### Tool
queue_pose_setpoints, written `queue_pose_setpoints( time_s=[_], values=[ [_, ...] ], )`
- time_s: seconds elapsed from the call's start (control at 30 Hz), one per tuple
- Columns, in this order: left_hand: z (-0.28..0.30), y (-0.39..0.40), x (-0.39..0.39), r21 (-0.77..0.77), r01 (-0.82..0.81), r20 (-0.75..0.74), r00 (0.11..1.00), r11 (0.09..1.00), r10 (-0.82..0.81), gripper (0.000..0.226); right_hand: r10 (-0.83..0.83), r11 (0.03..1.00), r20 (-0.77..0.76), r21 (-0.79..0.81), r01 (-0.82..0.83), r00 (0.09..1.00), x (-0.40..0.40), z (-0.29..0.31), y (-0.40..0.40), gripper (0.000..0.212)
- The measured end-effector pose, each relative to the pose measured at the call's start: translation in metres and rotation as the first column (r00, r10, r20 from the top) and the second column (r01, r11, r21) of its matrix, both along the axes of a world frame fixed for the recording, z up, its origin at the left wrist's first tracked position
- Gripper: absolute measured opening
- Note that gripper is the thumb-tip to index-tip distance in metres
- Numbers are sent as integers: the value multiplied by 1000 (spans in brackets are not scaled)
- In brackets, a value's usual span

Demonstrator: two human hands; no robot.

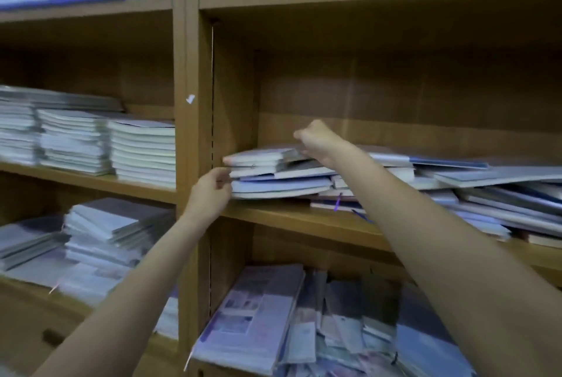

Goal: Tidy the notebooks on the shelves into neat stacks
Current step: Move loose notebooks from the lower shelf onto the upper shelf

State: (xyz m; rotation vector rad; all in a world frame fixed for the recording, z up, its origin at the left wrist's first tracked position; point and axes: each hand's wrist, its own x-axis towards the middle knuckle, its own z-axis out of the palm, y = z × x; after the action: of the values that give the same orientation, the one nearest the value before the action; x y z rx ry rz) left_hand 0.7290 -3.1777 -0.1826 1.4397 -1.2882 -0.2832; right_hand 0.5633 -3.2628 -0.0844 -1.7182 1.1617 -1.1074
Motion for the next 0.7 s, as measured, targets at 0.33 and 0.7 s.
queue_pose_setpoints(
  time_s=[0.33,0.7],
  values=[
    [-63,24,-30,-363,-125,117,977,923,179,31,-108,906,-167,-421,28,980,-96,-66,77,21],
    [-196,17,-157,77,241,313,915,967,-253,32,-315,932,-573,-337,133,756,-266,-215,130,23]
  ],
)
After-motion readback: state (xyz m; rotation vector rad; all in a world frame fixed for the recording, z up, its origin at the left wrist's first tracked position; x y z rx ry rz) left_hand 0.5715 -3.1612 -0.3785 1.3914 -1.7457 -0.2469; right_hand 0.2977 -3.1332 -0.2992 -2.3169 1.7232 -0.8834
